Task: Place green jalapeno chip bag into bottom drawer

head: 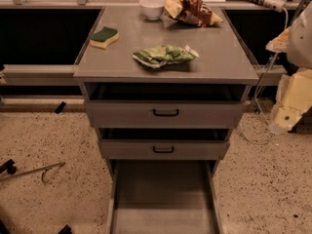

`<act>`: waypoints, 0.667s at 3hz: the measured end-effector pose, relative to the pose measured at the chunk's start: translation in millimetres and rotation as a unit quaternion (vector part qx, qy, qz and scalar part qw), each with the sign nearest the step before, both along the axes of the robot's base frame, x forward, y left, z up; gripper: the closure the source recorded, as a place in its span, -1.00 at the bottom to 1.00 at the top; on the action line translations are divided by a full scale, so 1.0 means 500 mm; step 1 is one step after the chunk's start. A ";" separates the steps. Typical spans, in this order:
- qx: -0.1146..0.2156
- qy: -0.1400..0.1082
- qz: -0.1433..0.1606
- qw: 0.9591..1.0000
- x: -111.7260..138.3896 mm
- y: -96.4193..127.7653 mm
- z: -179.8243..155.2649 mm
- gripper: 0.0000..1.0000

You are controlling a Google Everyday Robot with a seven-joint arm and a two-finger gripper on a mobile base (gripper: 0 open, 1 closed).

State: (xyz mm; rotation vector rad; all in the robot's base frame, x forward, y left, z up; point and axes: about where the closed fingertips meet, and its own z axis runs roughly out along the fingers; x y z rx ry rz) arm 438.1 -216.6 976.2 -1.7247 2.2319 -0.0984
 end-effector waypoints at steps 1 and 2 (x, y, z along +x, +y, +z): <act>0.000 0.000 0.000 1.000 0.000 0.000 0.000 -1.00; 0.012 -0.023 0.019 0.999 0.064 0.026 -0.007 -1.00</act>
Offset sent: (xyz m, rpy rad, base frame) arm 0.0821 0.0330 -0.0123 0.0603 -0.1067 0.1008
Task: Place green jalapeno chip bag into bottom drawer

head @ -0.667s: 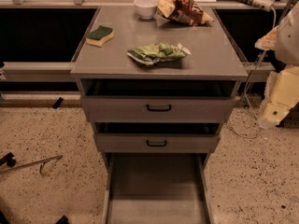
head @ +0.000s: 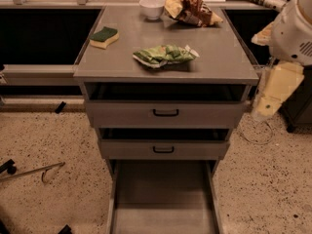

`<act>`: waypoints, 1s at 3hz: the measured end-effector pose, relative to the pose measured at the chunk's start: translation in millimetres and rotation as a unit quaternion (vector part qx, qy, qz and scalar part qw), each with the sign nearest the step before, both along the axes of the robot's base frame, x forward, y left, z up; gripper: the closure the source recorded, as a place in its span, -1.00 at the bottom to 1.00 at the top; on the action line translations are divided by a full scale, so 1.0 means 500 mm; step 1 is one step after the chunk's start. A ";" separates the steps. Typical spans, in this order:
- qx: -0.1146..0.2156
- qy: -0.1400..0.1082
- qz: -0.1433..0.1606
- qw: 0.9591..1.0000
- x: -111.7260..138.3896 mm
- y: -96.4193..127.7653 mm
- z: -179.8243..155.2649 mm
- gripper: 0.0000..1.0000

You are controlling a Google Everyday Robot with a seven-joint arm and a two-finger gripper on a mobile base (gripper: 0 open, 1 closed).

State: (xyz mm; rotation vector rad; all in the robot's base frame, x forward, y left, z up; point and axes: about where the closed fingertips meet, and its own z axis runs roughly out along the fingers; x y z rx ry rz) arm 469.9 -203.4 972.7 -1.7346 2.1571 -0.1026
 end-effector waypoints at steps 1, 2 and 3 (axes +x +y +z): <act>0.014 -0.028 0.033 0.999 0.119 0.074 -0.004 -1.00; 0.037 -0.056 0.070 0.995 0.238 0.188 0.003 -1.00; 0.037 -0.056 0.070 0.995 0.238 0.188 0.003 -1.00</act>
Offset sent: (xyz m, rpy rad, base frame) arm 0.1816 0.1479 0.0032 0.1187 -0.1690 0.2034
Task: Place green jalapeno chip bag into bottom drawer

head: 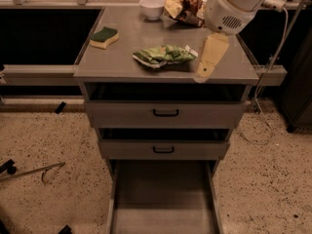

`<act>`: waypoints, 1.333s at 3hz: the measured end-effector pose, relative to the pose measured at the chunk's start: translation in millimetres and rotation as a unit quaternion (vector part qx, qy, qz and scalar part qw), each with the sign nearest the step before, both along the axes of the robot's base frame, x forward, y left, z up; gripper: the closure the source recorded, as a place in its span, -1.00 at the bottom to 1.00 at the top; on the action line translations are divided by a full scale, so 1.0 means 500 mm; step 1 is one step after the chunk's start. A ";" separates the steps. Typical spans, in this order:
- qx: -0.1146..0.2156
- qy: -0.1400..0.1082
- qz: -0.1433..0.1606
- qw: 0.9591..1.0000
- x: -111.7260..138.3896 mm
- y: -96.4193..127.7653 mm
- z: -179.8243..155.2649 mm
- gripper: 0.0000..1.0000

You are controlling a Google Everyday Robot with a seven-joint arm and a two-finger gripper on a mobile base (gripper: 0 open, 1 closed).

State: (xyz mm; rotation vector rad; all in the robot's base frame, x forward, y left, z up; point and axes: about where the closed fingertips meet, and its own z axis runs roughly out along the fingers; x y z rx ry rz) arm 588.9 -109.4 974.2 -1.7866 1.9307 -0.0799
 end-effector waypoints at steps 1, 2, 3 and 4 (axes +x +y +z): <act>0.012 -0.010 0.008 1.000 0.038 0.022 -0.031 -1.00; 0.028 -0.024 0.028 0.999 0.113 0.077 -0.071 -1.00; 0.035 -0.036 0.046 0.998 0.198 0.133 -0.105 -1.00; 0.036 -0.041 0.060 0.997 0.267 0.177 -0.132 -1.00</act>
Offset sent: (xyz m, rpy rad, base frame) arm 0.1062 0.0734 -0.0597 0.0988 -0.0832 0.1079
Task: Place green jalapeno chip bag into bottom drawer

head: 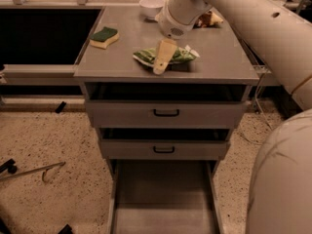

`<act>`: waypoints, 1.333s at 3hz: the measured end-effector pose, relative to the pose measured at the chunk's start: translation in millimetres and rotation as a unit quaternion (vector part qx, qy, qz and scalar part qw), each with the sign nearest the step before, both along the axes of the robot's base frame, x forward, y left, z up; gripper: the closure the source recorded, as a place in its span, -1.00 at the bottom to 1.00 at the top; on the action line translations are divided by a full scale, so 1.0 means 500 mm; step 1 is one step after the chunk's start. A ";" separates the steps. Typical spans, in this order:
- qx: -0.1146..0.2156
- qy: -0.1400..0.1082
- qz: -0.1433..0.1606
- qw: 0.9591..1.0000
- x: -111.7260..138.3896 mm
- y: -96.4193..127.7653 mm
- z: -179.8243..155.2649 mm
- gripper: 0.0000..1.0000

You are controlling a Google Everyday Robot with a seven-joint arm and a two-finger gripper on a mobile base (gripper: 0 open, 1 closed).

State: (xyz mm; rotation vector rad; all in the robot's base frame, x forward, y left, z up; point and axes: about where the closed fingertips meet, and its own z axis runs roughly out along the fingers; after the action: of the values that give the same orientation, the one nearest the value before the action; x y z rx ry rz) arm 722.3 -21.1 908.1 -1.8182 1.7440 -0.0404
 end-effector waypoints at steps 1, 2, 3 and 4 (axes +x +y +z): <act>-0.010 0.008 -0.001 1.000 0.064 0.025 -0.056 -1.00; -0.015 0.010 0.001 1.000 0.077 0.038 -0.074 -1.00; -0.015 0.010 0.001 1.000 0.078 0.038 -0.074 -0.63; -0.015 0.010 0.002 1.000 0.078 0.038 -0.075 -0.16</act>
Offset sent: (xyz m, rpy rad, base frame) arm 0.0476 0.0135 -0.0349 -0.0315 0.0147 -0.0095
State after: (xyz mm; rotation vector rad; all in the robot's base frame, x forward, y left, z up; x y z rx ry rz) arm 761.0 -2.1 870.8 -1.8489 1.7634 -0.0478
